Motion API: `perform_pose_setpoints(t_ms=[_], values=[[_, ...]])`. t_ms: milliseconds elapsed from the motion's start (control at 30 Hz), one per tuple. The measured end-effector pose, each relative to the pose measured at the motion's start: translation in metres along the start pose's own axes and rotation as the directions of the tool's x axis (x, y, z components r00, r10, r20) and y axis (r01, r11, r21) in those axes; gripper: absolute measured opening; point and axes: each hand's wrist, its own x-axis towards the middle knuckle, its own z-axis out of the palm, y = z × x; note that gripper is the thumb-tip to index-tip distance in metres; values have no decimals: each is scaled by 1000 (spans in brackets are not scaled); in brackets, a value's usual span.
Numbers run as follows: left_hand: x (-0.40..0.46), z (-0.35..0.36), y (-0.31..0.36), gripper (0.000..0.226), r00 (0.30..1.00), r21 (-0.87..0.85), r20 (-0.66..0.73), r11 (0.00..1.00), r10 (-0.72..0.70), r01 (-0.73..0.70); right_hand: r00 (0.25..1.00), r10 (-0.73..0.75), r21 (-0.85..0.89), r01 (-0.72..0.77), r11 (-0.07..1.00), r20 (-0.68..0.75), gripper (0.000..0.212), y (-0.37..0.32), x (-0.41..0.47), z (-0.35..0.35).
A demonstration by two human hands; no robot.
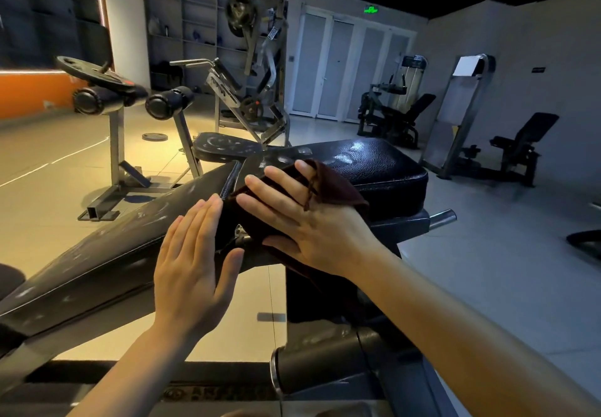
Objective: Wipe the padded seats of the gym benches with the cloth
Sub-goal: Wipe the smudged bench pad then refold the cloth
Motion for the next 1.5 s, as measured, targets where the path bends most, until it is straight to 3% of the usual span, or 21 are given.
perform_pose_setpoints(t_ms=[67,200,400,633,767,1000,1133,1333,1500], values=[[1,-5,0,62,1000,-5,16,1000,12,-12,1000,4,0,-4,1000,4,55,10,-9,0],[3,-9,-7,63,996,6,67,999,52,-53,986,165,-29,-165,986,-16,56,43,-47,-2],[1,-7,-7,61,998,-44,56,999,35,-33,887,455,53,-453,890,-75,56,63,-87,-2],[-1,-2,-5,61,999,-75,37,997,15,-12,917,383,-4,-386,923,-107,57,34,-68,4],[0,-6,-4,62,998,-74,55,997,18,-14,938,310,62,-304,951,-152,52,1,-26,9],[2,-16,-2,60,995,-79,96,996,-32,40,987,74,50,-68,996,-141,53,-32,26,31],[6,-21,-3,55,991,-4,132,1000,-14,15,981,111,162,-86,983,-157,44,-22,16,22],[6,-23,0,57,990,48,142,999,-14,7,954,284,119,-272,955,-96,52,25,-43,-1],[4,-21,2,56,992,19,127,1000,-21,19,950,298,133,-285,949,-92,51,17,-42,-1]])
